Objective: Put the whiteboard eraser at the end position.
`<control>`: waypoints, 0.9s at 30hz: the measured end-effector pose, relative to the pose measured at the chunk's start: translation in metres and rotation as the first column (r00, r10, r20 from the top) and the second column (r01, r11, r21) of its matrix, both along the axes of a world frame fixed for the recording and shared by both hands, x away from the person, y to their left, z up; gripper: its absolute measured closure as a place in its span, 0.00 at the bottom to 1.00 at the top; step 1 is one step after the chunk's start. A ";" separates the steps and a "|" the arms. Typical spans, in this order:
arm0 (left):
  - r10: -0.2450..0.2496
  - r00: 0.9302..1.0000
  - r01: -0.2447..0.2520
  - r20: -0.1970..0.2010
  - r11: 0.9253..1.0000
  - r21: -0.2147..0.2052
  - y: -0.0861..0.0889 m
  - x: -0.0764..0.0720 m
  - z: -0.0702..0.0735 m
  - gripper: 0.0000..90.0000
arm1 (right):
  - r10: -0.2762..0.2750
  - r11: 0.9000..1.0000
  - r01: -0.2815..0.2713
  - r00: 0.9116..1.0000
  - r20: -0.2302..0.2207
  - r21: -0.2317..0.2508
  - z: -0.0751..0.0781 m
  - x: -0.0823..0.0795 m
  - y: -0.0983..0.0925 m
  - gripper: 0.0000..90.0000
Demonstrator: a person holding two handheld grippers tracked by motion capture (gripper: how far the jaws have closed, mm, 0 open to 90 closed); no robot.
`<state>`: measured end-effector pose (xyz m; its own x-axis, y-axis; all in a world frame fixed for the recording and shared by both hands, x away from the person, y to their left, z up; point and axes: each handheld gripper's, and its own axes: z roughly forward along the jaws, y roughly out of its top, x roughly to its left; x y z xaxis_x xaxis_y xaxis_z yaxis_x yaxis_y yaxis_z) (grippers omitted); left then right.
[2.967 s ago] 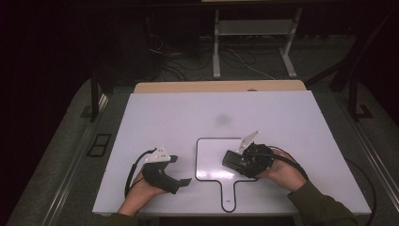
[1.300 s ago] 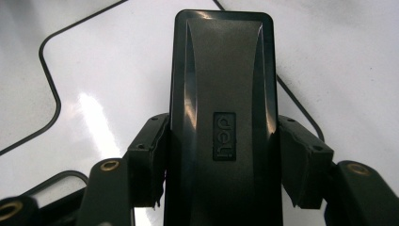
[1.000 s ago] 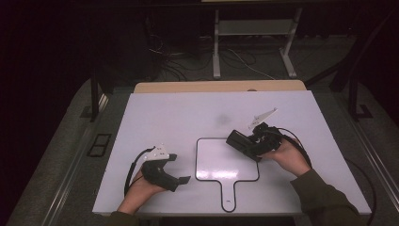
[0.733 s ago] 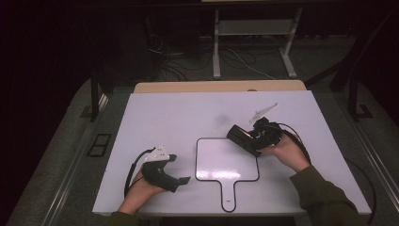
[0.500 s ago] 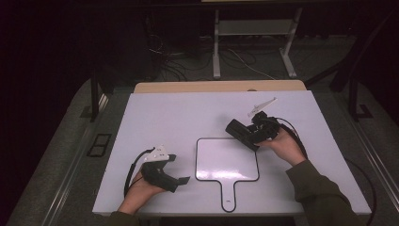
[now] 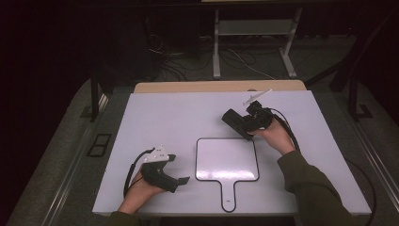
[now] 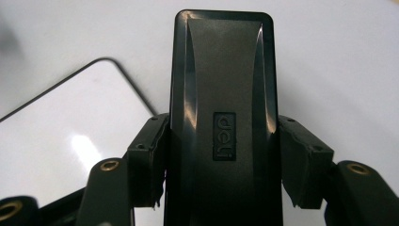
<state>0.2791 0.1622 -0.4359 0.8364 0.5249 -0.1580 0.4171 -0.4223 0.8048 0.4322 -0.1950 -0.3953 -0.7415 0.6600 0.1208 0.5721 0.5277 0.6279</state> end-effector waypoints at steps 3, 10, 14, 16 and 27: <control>-0.003 1.000 0.003 -0.002 1.000 0.003 -0.001 0.000 0.000 0.00 | -0.014 1.000 0.014 1.000 -0.002 0.004 -0.001 0.009 0.004 0.43; -0.001 1.000 0.001 -0.004 1.000 -0.004 0.000 0.000 0.000 0.00 | -0.021 1.000 0.022 0.999 0.025 -0.014 -0.005 0.029 0.013 0.43; -0.006 1.000 0.006 -0.004 1.000 0.000 0.000 0.000 0.000 0.00 | -0.036 0.999 0.036 0.999 0.021 -0.013 -0.010 0.042 0.018 0.43; -0.005 1.000 0.005 -0.005 1.000 -0.002 0.000 0.000 0.000 0.00 | -0.039 0.999 0.039 0.999 0.021 -0.011 -0.012 0.048 0.020 0.43; -0.005 1.000 0.005 -0.006 1.000 -0.010 0.000 0.000 0.000 0.00 | -0.052 0.997 0.051 0.999 -0.006 -0.062 -0.024 0.076 0.039 0.43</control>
<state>0.2794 0.1626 -0.4360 0.8381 0.5188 -0.1686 0.4199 -0.4163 0.8065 0.5079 -0.1561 -0.4192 -0.7056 0.7036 0.0842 0.6043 0.5355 0.5900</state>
